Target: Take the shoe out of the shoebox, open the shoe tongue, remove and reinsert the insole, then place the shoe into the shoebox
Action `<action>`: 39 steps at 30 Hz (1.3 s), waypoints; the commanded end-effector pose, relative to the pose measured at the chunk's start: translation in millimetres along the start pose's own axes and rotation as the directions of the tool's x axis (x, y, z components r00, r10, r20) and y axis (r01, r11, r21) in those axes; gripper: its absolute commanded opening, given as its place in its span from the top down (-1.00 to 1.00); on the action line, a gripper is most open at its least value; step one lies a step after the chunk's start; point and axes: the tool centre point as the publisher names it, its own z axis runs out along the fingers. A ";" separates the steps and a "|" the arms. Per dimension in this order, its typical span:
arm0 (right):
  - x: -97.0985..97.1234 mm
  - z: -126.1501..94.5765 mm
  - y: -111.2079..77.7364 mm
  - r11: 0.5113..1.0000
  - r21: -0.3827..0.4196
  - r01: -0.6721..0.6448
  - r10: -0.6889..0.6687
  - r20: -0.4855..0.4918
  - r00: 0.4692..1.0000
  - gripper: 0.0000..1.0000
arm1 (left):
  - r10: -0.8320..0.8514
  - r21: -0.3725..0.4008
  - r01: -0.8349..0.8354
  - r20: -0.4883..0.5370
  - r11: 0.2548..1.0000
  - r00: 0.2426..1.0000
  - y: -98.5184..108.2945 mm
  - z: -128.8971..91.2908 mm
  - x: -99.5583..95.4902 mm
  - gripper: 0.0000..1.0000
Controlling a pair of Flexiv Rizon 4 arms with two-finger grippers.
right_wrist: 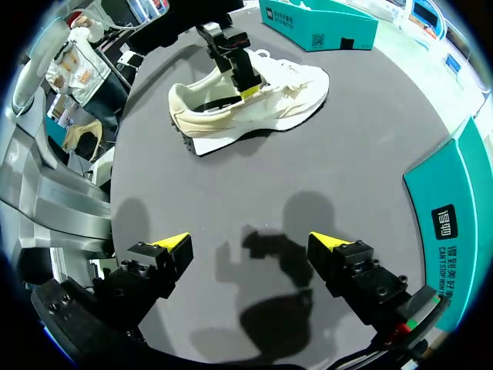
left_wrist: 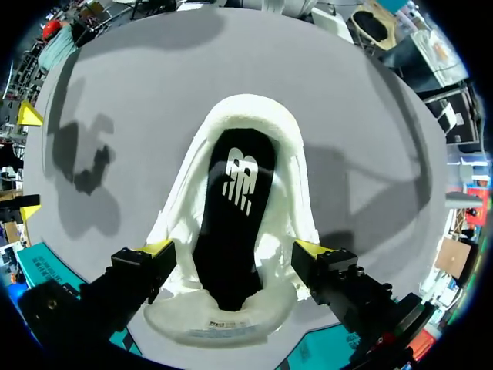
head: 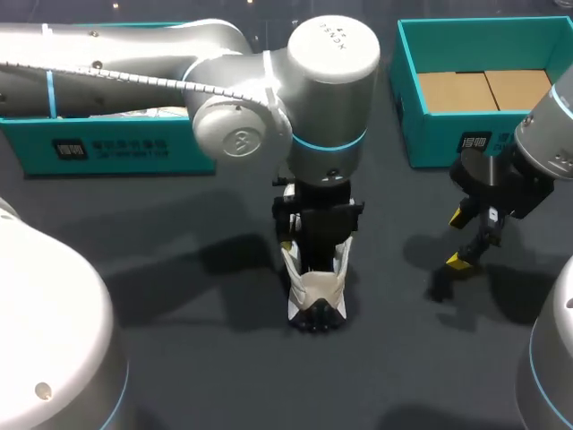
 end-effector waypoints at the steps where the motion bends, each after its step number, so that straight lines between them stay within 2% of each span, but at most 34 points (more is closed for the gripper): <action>1: 0.7 0.2 -0.3 1.000 0.001 0.000 0.000 0.002 1.000 -1.00 | 0.010 -0.011 -0.010 0.019 1.000 1.000 -3.4 -3.0 6.5 -1.00; 30: 0.7 0.2 -0.3 1.000 0.001 0.000 0.000 0.002 1.000 -1.00 | 0.029 0.041 -0.031 0.053 0.999 0.998 26.8 -17.6 -10.7 -1.00; 39: 0.7 0.2 -0.3 1.000 0.001 0.000 0.000 0.002 1.000 -1.00 | -0.033 0.026 0.032 0.050 0.999 0.998 48.3 -24.4 -13.3 -1.00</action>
